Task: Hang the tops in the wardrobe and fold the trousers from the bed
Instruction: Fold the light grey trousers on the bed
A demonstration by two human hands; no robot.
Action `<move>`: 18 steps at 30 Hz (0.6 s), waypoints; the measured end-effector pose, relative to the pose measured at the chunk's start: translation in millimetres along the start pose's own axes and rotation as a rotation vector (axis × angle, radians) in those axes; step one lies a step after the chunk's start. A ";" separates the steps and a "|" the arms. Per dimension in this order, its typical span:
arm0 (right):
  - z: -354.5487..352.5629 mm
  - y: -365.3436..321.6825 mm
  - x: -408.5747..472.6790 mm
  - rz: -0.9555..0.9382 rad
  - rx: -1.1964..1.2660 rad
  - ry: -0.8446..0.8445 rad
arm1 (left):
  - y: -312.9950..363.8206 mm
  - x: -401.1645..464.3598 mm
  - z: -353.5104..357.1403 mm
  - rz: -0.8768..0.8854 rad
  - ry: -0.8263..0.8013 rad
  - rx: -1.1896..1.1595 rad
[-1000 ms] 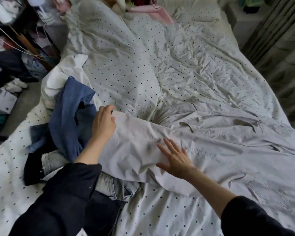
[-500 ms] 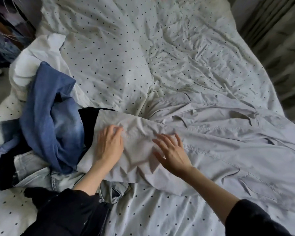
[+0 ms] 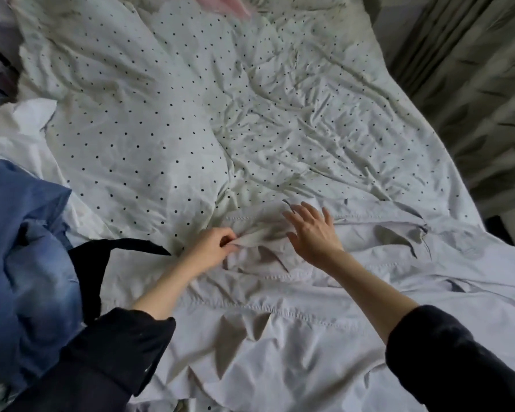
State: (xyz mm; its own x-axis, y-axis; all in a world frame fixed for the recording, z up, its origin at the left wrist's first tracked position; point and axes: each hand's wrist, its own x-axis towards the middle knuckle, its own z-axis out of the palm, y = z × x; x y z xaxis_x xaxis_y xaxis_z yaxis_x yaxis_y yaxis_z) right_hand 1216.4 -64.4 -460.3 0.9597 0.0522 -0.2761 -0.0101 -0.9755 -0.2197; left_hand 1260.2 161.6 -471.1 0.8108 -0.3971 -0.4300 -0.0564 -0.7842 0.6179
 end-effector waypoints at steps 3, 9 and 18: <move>-0.7 8.0 22.5 0.026 0.080 0.013 | -14.0 14.2 -13.5 -0.068 0.117 -0.071; 7.5 8.3 54.5 0.050 0.003 -0.139 | -38.5 46.3 -11.2 -0.152 0.027 -0.055; -10.0 11.0 71.3 0.098 0.159 0.045 | -1.6 52.6 -38.8 -0.030 0.075 -0.524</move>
State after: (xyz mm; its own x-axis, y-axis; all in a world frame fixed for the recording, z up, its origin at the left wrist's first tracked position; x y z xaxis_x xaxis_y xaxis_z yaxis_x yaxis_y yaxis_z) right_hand 1287.5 -73.5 -473.0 0.9636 -0.0547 -0.2618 -0.1451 -0.9291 -0.3403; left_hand 1325.6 160.5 -469.1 0.8481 -0.3278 -0.4163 0.2510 -0.4434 0.8604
